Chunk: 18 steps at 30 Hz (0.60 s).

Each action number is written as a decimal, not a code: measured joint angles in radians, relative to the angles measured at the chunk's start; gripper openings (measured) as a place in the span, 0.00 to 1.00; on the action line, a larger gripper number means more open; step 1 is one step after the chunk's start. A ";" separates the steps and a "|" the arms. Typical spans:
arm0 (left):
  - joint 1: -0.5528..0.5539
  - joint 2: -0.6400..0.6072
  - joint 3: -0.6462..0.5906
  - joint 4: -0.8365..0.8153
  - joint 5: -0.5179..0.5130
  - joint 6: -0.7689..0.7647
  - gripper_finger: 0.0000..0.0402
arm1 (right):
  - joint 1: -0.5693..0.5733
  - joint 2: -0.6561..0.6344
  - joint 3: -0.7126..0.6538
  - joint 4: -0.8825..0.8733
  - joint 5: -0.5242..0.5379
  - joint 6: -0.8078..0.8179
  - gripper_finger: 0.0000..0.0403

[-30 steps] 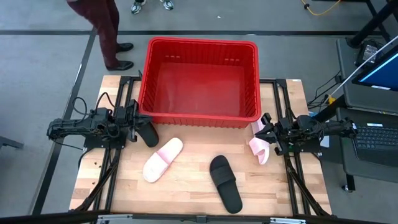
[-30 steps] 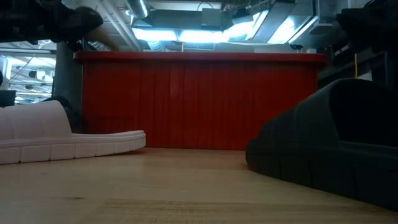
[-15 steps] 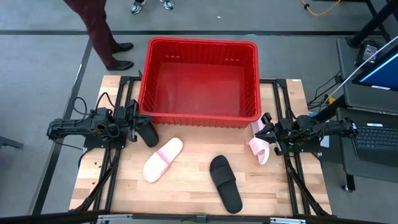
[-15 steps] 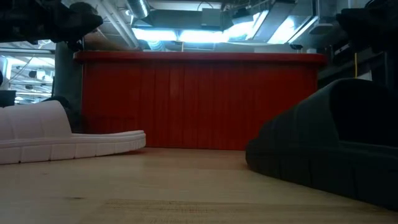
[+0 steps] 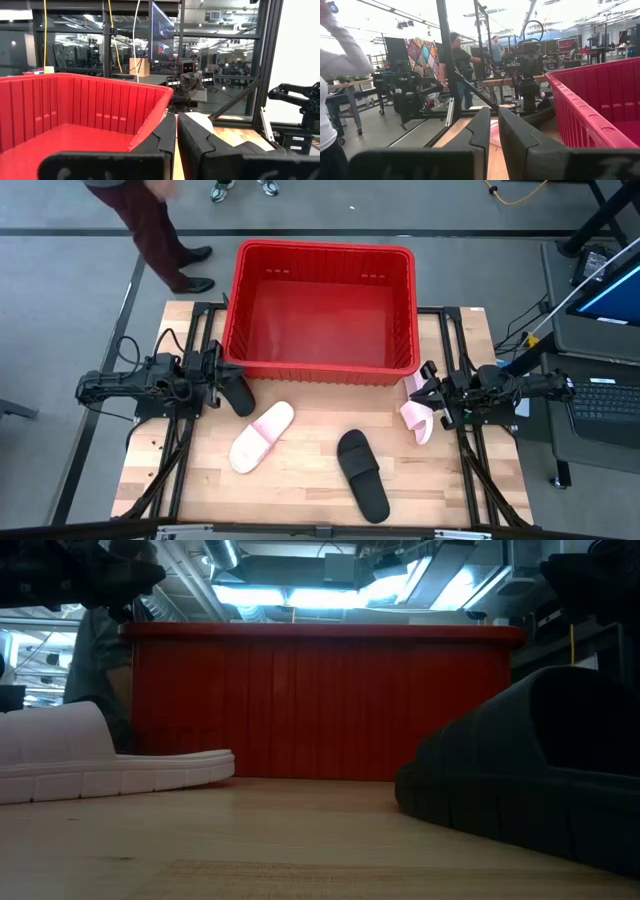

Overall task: Pick and place slides into bin
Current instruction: Put the top black slipper into the red bin

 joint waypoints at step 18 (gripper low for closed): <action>0.000 0.000 0.000 0.000 0.000 0.000 0.02 | 0.000 0.000 0.000 -0.002 0.000 0.000 0.10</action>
